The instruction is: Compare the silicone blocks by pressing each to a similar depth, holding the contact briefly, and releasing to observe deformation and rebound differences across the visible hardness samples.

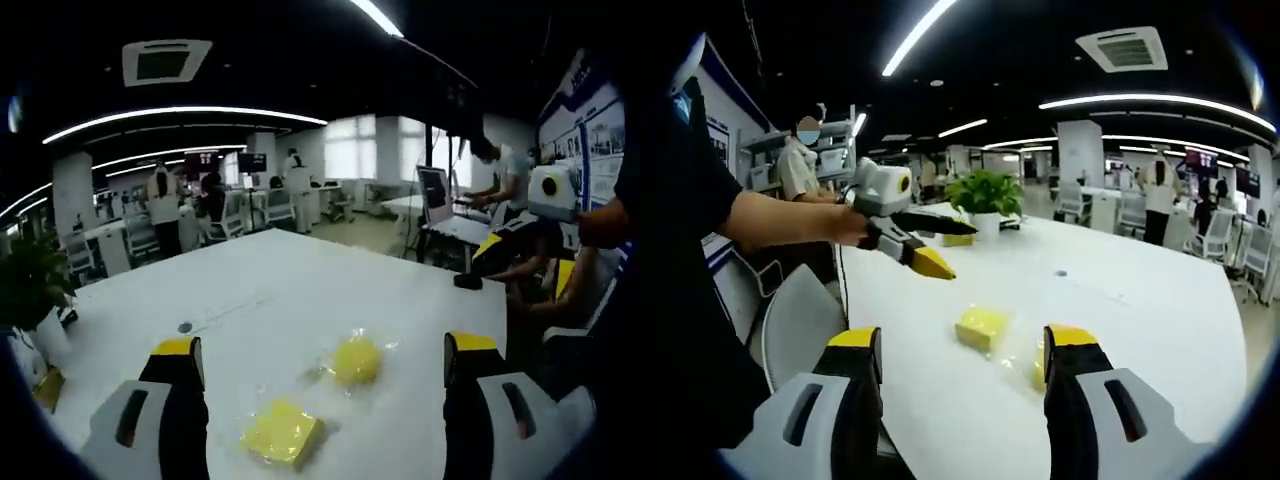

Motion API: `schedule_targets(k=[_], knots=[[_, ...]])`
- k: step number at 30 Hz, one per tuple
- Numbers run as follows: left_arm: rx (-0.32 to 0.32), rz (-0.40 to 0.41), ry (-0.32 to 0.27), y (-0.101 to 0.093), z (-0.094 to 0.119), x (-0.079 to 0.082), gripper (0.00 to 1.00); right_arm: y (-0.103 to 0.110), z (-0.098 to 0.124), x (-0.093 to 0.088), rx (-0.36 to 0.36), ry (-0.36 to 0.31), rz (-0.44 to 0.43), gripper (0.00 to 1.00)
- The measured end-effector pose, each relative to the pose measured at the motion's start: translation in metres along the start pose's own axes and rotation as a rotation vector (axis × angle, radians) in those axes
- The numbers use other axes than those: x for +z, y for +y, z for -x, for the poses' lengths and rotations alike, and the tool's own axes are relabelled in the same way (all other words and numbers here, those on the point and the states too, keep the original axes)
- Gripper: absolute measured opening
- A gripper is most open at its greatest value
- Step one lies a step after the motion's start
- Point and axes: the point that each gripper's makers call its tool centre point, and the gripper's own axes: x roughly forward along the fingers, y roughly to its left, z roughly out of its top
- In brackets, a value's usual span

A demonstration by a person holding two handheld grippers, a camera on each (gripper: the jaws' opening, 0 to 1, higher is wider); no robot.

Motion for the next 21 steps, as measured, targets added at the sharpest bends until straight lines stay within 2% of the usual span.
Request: schedule_targets(k=[5, 9, 13, 17, 18, 20, 21], knots=[[0.021, -0.076, -0.005, 0.000, 0.036, -0.007, 0.99, 0.000, -0.012, 0.002, -0.003, -0.012, 0.003, 0.70], [0.030, -0.135, -0.014, -0.001, 0.064, -0.016, 0.99, 0.002, -0.016, 0.011, 0.004, -0.059, 0.000, 0.73], [0.055, -0.136, -0.040, 0.000, 0.092, -0.027, 0.99, -0.004, -0.014, 0.010, -0.028, -0.083, -0.009, 0.82], [0.058, -0.110, -0.030, -0.003, 0.114, -0.047, 0.99, -0.010, -0.006, 0.003, -0.065, -0.088, -0.041, 0.85], [0.057, -0.100, -0.027, -0.004, 0.119, -0.051, 0.99, -0.012, -0.003, 0.002, -0.077, -0.098, -0.063, 0.87], [0.068, -0.085, -0.010, -0.003, 0.129, -0.062, 0.99, -0.016, 0.005, 0.005, -0.113, -0.160, -0.128, 0.96], [0.065, -0.078, -0.008, -0.003, 0.132, -0.066, 0.99, -0.019, 0.011, 0.003, -0.138, -0.185, -0.161, 0.96]])
